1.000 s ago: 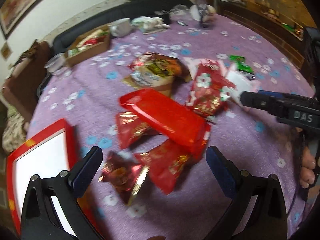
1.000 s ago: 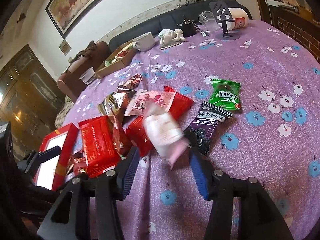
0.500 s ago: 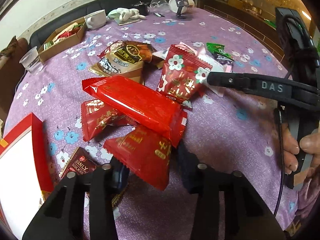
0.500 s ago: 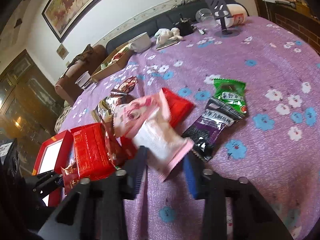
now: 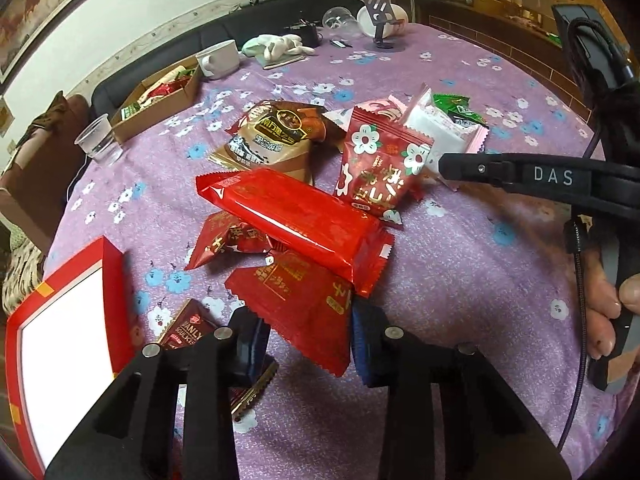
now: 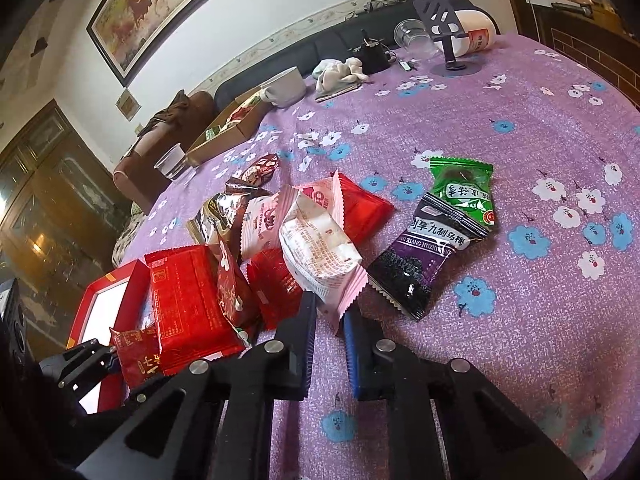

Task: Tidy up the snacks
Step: 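Grasp the pink-and-white packet with the right gripper, then grasp the small red packet with the left gripper while the right gripper holds the pink packet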

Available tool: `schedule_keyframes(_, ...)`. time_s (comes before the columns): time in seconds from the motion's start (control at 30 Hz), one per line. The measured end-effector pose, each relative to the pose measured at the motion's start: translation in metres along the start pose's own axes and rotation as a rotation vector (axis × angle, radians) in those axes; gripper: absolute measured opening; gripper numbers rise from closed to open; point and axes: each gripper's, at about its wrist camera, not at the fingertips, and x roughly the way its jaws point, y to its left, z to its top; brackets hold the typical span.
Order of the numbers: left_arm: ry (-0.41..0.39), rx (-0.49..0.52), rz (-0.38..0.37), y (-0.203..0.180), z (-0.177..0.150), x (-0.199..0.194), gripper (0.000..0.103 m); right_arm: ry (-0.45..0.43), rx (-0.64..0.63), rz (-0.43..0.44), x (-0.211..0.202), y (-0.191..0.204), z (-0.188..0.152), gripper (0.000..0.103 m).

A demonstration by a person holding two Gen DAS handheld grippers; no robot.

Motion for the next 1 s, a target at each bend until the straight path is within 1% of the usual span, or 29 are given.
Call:
schedule_keyframes(0.23,-0.016,-0.002,0.03,0.001,-0.001,-0.004,0.032,0.0,-0.002,0.006,-0.001,0.0,0.0,0.014)
schedule_keyframes(0.7,-0.046,-0.008,0.06,0.003,-0.003,-0.015,0.032,-0.002,-0.015,0.014,-0.003,0.003,0.0,0.013)
schedule_keyframes(0.77,-0.052,-0.006,0.064,0.003,-0.003,-0.016,0.032,0.003,-0.01,0.012,-0.002,0.002,0.0,0.017)
schedule_keyframes(0.93,-0.069,-0.004,0.071,0.002,-0.004,-0.02,0.032,0.016,0.015,0.021,0.001,-0.002,0.001,0.018)
schedule_keyframes(1.0,-0.076,-0.001,0.073,0.002,-0.004,-0.022,0.032,0.02,0.025,0.021,0.003,-0.003,0.001,0.023)
